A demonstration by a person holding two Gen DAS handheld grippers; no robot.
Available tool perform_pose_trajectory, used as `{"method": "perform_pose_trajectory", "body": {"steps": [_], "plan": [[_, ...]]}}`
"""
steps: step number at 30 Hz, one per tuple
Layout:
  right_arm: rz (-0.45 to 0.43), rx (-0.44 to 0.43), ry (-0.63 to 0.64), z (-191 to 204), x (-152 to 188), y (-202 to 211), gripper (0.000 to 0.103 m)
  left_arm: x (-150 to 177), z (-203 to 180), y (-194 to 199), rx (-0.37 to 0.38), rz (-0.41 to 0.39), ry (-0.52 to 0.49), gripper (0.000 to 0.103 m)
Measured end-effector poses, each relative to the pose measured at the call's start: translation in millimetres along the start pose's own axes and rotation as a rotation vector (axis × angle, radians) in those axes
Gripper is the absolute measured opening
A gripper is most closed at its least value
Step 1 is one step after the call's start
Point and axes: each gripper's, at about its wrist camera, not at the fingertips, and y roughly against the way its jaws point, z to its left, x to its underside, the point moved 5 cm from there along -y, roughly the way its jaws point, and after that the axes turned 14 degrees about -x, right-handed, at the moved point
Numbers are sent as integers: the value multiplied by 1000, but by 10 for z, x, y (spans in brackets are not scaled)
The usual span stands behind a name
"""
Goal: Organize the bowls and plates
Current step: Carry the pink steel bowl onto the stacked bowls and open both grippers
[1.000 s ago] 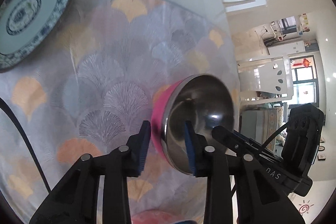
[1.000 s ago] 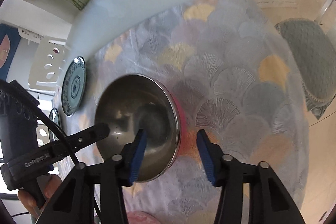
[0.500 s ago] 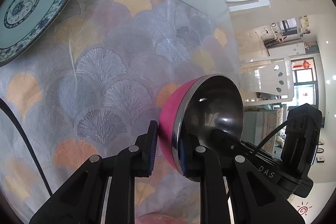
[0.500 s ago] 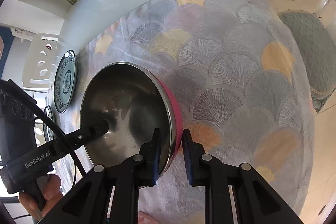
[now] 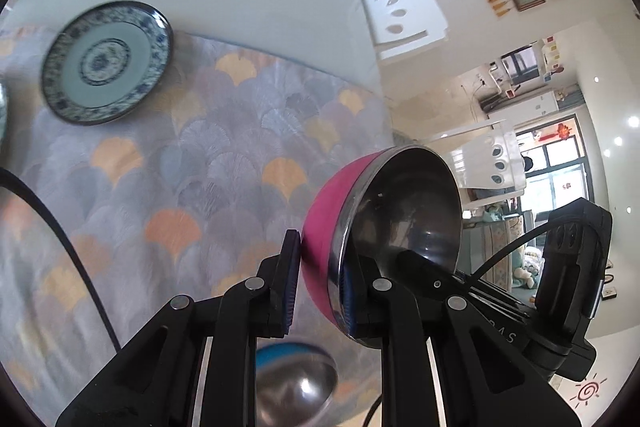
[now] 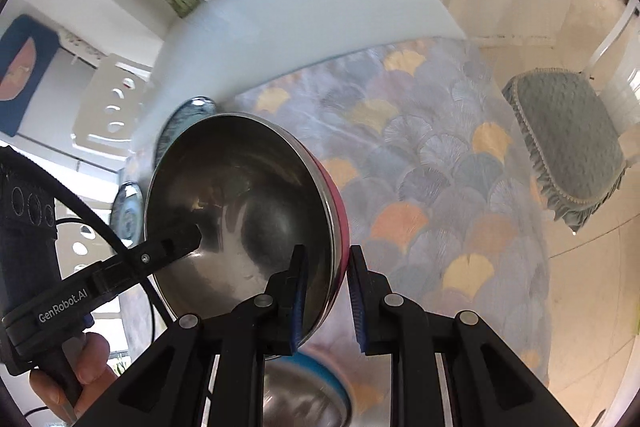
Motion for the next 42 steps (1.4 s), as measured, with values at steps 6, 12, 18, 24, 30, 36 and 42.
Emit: {"method": "perform_pose_trajectory", "body": {"steps": [6, 12, 18, 24, 30, 36, 42], "plan": [[-12, 2, 13, 292, 483, 220, 19, 476, 79, 345, -16, -23, 1, 16], [20, 33, 18, 395, 995, 203, 21, 941, 246, 367, -22, 5, 11, 15], [61, 57, -22, 264, 1373, 74, 21, 1294, 351, 189, -37, 67, 14, 16], [89, 115, -32, 144, 1561, -66, 21, 1518, 338, 24, -87, 96, -30, 16], [85, 128, -41, 104, 1616, -137, 21, 1545, 364, -70, -115, 100, -55, 16], [50, 119, -54, 52, 1592, -175, 20, 1469, 365, -32, -141, 62, -126, 20], [21, 66, -88, -52, 1619, -45, 20, 1437, 535, 108, -120, 26, -114, 20]]}}
